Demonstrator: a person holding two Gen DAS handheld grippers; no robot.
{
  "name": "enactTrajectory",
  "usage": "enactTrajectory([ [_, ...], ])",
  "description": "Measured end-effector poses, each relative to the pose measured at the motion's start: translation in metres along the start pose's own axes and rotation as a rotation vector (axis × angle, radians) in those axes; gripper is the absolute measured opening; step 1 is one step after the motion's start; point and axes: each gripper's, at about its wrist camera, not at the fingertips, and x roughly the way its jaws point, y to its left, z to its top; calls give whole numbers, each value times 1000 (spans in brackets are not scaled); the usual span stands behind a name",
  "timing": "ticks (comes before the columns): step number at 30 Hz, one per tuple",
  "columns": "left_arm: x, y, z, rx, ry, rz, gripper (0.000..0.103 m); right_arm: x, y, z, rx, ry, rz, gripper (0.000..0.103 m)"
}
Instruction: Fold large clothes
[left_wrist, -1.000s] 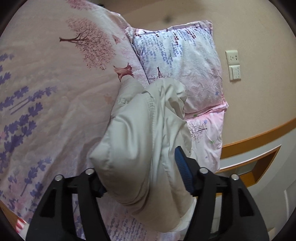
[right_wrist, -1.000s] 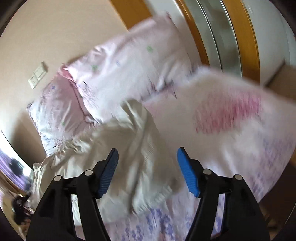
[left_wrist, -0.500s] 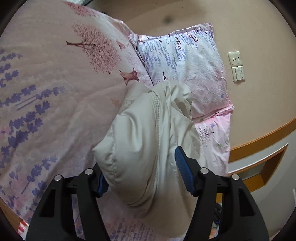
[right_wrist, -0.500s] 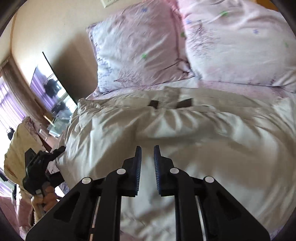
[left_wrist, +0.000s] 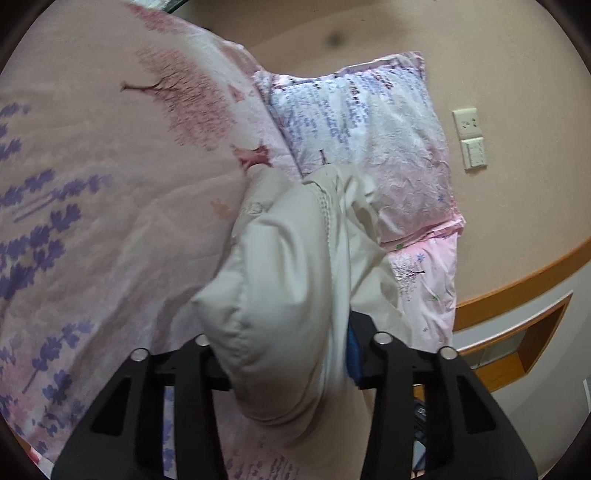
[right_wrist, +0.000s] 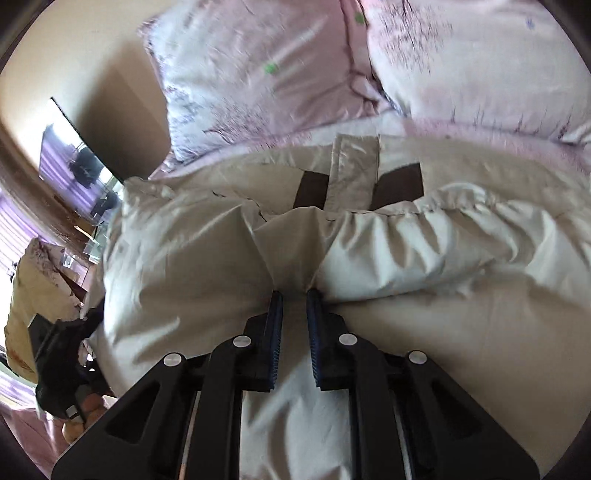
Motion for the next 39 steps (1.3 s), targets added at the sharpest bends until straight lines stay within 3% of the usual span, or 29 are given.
enactTrajectory([
  [4,-2,-24,3,85,-3,-25,32,9,-3,5,18,52,-11,14],
  [11,-4,-84,-4,282,-14,-108,31,22,-9,13,49,125,-19,14],
  [18,-1,-151,-41,570,-22,-189,31,33,-13,19,55,171,-20,12],
  [21,0,-178,-71,726,-46,-180,33,32,-16,22,28,181,7,11],
  [24,-1,-189,-83,770,-52,-191,33,14,-26,21,36,172,57,11],
  [26,0,-193,-86,785,-50,-198,33,-19,-36,19,37,103,95,11],
  [29,0,-197,-91,814,-50,-199,33,-65,-44,14,-14,-36,39,11],
  [31,2,-200,-93,816,-44,-208,33,-79,-52,13,-38,-82,-28,11],
  [39,8,-213,-104,829,-20,-239,34,-23,-85,18,53,71,-46,11],
])
